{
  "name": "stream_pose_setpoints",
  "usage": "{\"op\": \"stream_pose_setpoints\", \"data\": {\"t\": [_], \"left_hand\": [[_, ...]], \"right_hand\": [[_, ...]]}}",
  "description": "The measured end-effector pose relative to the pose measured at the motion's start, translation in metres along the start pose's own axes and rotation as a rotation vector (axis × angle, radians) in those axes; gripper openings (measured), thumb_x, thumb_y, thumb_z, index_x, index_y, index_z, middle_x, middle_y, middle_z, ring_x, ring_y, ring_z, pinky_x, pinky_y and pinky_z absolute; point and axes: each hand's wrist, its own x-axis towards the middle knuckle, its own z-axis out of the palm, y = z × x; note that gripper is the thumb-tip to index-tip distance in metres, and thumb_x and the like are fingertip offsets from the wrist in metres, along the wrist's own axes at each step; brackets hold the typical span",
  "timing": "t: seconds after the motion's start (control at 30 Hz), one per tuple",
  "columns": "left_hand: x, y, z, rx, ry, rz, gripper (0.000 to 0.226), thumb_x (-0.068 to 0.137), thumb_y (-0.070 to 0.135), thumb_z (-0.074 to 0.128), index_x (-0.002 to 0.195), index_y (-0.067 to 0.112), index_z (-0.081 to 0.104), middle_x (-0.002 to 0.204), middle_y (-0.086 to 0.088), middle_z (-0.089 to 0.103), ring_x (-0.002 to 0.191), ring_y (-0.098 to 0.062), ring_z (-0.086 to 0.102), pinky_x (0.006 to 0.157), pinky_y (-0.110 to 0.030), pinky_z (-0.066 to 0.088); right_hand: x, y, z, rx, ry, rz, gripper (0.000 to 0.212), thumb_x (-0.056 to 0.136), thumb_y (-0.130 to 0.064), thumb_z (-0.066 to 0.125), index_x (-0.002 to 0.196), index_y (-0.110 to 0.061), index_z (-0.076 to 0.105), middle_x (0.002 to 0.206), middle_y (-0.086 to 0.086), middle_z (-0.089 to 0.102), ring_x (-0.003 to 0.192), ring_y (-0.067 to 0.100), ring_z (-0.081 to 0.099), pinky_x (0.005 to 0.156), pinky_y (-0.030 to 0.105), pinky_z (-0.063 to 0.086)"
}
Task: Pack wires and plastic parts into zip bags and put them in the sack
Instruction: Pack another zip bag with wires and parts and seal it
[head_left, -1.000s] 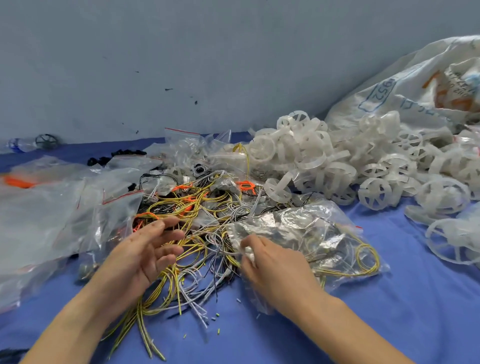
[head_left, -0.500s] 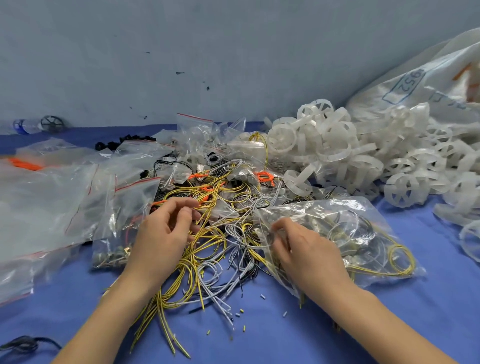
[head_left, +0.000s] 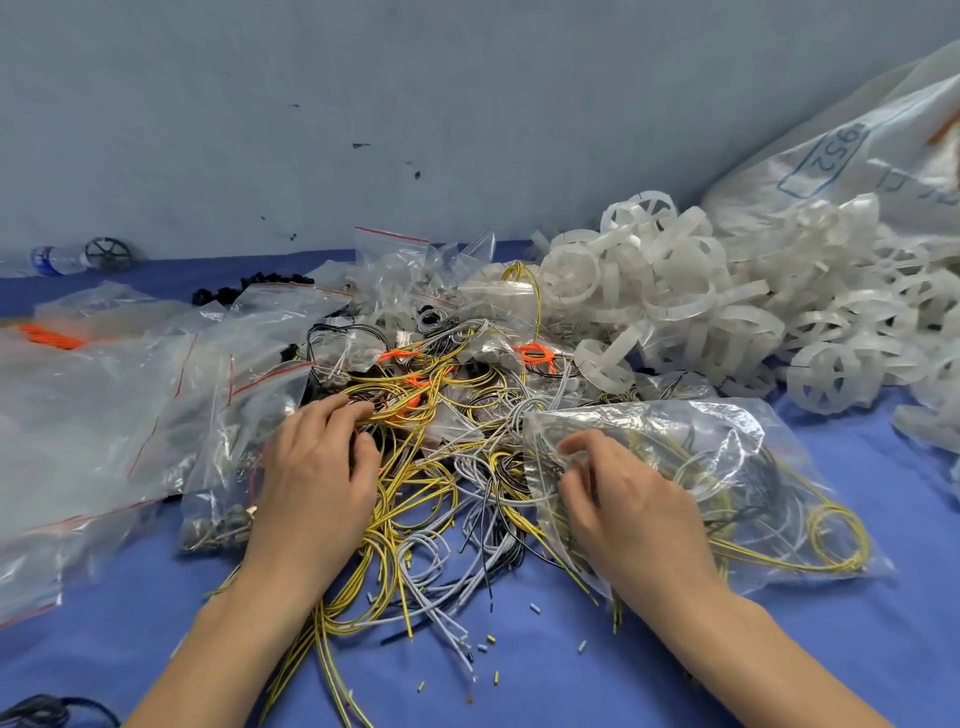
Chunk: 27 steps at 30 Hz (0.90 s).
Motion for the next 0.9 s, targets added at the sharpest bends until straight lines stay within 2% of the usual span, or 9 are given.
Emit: {"op": "stream_pose_setpoints", "data": {"t": [0.2,0.33,0.5,0.57,0.63,0.67,0.73,0.8,0.9], "left_hand": [[-0.002,-0.004,0.002,0.057,-0.018,0.034,0.031,0.095,0.014,0.055,0.125,0.010,0.060,0.128,-0.008,0.056,0.124,-0.027,0.045,0.107,-0.046,0.036],[-0.002,-0.004,0.003,0.068,-0.004,0.049,0.031,0.095,0.018,0.049,0.124,0.011,0.061,0.127,-0.008,0.056,0.122,-0.028,0.046,0.106,-0.046,0.036],[-0.001,-0.004,0.002,0.055,-0.007,0.031,0.031,0.093,0.015,0.057,0.123,0.014,0.061,0.127,-0.005,0.056,0.122,-0.025,0.044,0.103,-0.045,0.037],[-0.001,-0.005,0.002,0.046,-0.008,0.032,0.030,0.093,0.016,0.057,0.122,0.015,0.061,0.126,-0.005,0.056,0.122,-0.025,0.044,0.103,-0.044,0.038],[-0.001,-0.006,0.001,0.045,-0.012,0.037,0.030,0.093,0.017,0.056,0.123,0.015,0.061,0.126,-0.005,0.056,0.123,-0.024,0.044,0.103,-0.044,0.037],[-0.001,-0.006,0.001,0.047,-0.014,0.039,0.031,0.093,0.017,0.056,0.123,0.016,0.061,0.127,-0.005,0.056,0.123,-0.024,0.044,0.103,-0.043,0.037],[-0.001,-0.006,0.000,0.040,-0.017,0.034,0.031,0.093,0.017,0.056,0.123,0.016,0.061,0.127,-0.005,0.056,0.123,-0.025,0.044,0.103,-0.044,0.037],[0.000,-0.005,-0.002,0.030,-0.021,0.020,0.031,0.093,0.018,0.055,0.124,0.017,0.061,0.127,-0.004,0.056,0.123,-0.025,0.044,0.103,-0.045,0.037],[0.000,-0.004,-0.003,0.026,-0.027,0.003,0.032,0.094,0.021,0.052,0.125,0.018,0.060,0.129,-0.003,0.055,0.124,-0.023,0.043,0.104,-0.044,0.036]], "right_hand": [[0.006,-0.006,-0.006,0.039,0.022,-0.034,0.029,0.098,-0.049,0.035,0.104,-0.030,0.057,0.085,-0.014,0.062,0.068,0.016,0.065,0.051,0.033,0.046],[0.017,-0.004,-0.006,0.100,0.072,-0.006,0.021,0.100,-0.042,0.040,0.103,-0.030,0.056,0.081,-0.017,0.055,0.068,0.014,0.059,0.055,0.033,0.045],[0.039,0.011,-0.012,0.095,0.162,0.064,0.019,0.094,-0.030,0.046,0.106,-0.024,0.061,0.097,-0.010,0.058,0.073,0.015,0.057,0.056,0.029,0.036],[0.057,0.021,-0.010,0.135,0.135,0.167,0.024,0.094,-0.029,0.046,0.111,-0.021,0.061,0.104,-0.004,0.060,0.082,0.018,0.059,0.064,0.032,0.042],[0.083,0.028,-0.006,0.315,0.009,0.427,0.034,0.095,-0.031,0.047,0.121,-0.013,0.060,0.108,0.003,0.064,0.090,0.021,0.063,0.074,0.038,0.052],[0.095,0.030,-0.003,0.492,-0.046,0.595,0.037,0.096,-0.031,0.049,0.123,-0.009,0.058,0.102,0.006,0.065,0.085,0.022,0.066,0.071,0.040,0.057],[0.113,0.033,0.003,0.841,-0.076,0.849,0.033,0.096,-0.027,0.053,0.117,-0.001,0.054,0.087,0.008,0.063,0.062,0.019,0.065,0.047,0.030,0.055],[0.124,0.038,0.011,0.859,-0.071,0.918,0.025,0.096,-0.025,0.055,0.109,-0.003,0.053,0.080,0.007,0.059,0.053,0.017,0.058,0.038,0.023,0.045],[0.134,0.046,0.023,0.699,-0.023,0.889,0.018,0.094,-0.030,0.058,0.099,-0.013,0.055,0.071,0.005,0.053,0.057,0.020,0.049,0.048,0.028,0.039]]}}
